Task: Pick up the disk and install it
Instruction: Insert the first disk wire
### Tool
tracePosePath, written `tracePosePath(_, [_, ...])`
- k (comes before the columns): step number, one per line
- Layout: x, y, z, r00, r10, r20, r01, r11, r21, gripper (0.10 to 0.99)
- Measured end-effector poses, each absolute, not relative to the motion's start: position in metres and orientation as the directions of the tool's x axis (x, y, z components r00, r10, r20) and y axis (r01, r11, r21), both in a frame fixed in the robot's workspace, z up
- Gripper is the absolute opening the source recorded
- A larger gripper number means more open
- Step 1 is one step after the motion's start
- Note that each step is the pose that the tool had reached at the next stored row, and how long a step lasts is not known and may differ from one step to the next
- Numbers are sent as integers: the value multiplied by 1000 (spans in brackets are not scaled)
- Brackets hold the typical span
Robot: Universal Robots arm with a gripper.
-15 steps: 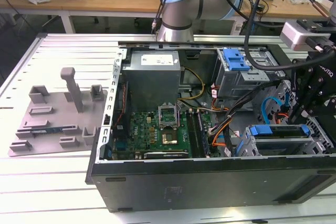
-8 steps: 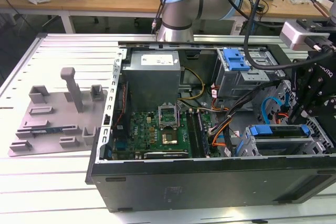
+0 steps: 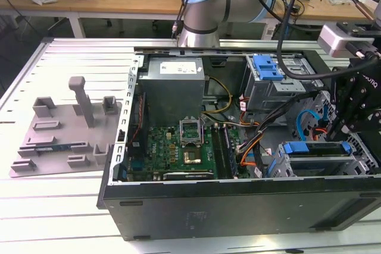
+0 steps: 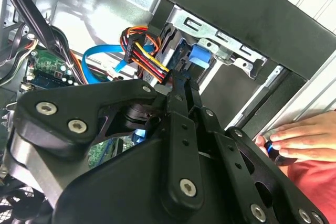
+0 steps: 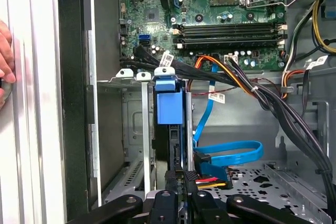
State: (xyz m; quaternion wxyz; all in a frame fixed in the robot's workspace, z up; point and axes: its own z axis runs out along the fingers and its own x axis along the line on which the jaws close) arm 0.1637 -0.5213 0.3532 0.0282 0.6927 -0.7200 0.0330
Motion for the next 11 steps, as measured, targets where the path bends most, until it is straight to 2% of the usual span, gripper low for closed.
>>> tracePosePath(11, [164, -521, 349, -39, -996, 86, -999, 38, -9, 169])
